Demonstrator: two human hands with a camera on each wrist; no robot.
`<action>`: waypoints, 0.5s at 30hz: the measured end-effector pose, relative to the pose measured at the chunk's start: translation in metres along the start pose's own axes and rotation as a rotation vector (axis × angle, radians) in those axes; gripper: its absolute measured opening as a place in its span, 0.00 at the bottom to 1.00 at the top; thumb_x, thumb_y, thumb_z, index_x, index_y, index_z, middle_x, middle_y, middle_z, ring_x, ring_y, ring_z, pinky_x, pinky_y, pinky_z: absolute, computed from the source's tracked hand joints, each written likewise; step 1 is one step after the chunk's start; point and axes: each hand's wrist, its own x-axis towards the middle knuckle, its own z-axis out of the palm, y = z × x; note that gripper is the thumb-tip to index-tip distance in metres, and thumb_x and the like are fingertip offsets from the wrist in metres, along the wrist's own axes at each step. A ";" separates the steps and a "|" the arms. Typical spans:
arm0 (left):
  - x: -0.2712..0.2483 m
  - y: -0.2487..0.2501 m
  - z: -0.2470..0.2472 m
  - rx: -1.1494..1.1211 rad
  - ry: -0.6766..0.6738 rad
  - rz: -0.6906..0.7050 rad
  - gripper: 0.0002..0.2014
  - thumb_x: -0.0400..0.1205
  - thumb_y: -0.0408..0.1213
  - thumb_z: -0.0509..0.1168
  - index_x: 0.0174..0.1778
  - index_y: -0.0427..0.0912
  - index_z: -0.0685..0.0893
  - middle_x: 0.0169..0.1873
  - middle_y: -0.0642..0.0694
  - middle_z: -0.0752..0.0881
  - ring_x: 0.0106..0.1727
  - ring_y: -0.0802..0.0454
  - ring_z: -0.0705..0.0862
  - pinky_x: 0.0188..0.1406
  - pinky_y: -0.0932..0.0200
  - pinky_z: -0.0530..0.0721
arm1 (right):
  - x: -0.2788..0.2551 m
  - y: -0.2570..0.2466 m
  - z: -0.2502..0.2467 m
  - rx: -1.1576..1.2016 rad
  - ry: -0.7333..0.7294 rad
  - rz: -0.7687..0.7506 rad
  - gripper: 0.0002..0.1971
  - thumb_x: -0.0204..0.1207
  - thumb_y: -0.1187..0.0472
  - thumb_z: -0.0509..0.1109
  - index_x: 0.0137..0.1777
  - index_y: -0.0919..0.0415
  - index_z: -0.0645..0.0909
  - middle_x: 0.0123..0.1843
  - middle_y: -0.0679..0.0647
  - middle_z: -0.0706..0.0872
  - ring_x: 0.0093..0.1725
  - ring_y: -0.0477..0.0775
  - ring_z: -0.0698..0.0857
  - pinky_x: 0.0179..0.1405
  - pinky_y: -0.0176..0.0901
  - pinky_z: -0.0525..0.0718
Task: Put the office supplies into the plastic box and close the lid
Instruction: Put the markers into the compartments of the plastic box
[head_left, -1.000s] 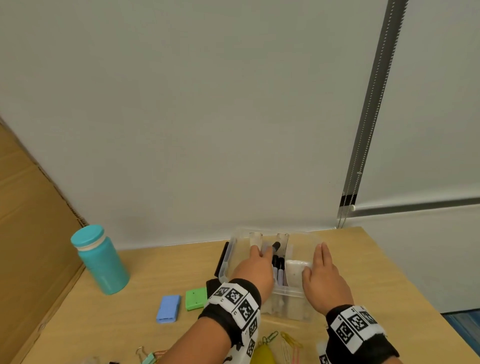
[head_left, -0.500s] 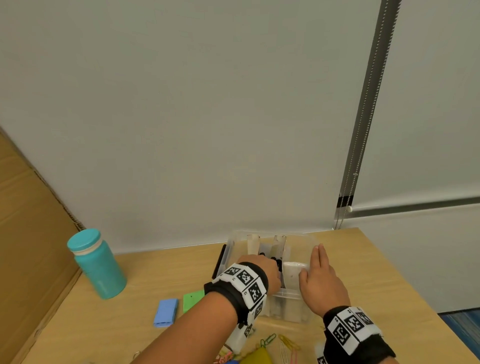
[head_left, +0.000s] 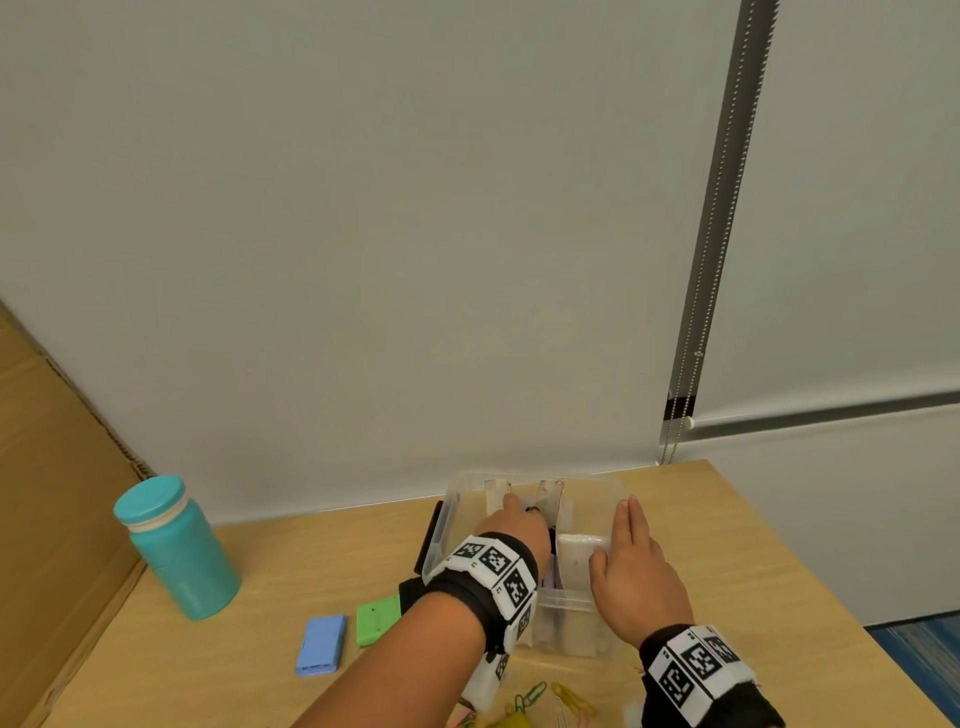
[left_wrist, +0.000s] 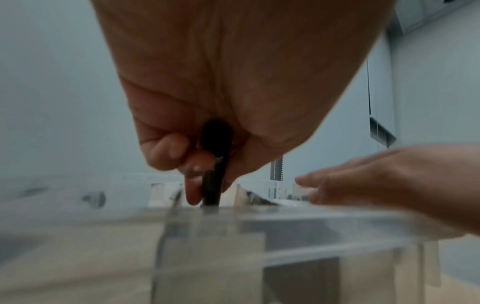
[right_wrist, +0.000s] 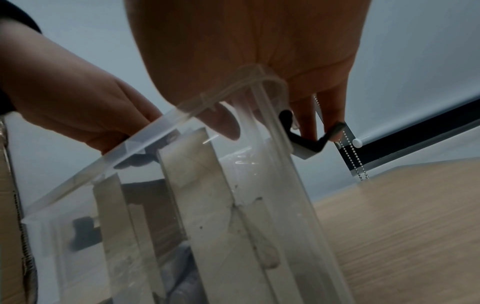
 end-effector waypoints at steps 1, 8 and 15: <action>0.003 0.004 0.001 -0.028 0.004 -0.015 0.23 0.81 0.28 0.59 0.75 0.35 0.68 0.71 0.34 0.64 0.62 0.34 0.79 0.60 0.47 0.79 | 0.000 0.000 0.000 0.000 -0.001 0.000 0.34 0.85 0.49 0.47 0.84 0.62 0.39 0.86 0.56 0.38 0.82 0.56 0.60 0.76 0.47 0.69; 0.021 0.018 0.006 0.060 -0.193 0.020 0.18 0.84 0.32 0.59 0.69 0.30 0.75 0.66 0.32 0.80 0.66 0.36 0.80 0.66 0.46 0.79 | 0.000 0.001 0.000 0.005 0.003 -0.003 0.34 0.85 0.49 0.47 0.84 0.62 0.38 0.86 0.56 0.37 0.82 0.55 0.59 0.77 0.46 0.68; 0.023 0.016 0.015 0.250 -0.290 0.091 0.18 0.85 0.33 0.58 0.69 0.29 0.76 0.67 0.33 0.80 0.68 0.37 0.79 0.66 0.47 0.77 | 0.001 0.002 0.002 0.000 0.010 -0.008 0.34 0.85 0.49 0.46 0.84 0.62 0.38 0.86 0.56 0.37 0.82 0.55 0.61 0.76 0.47 0.70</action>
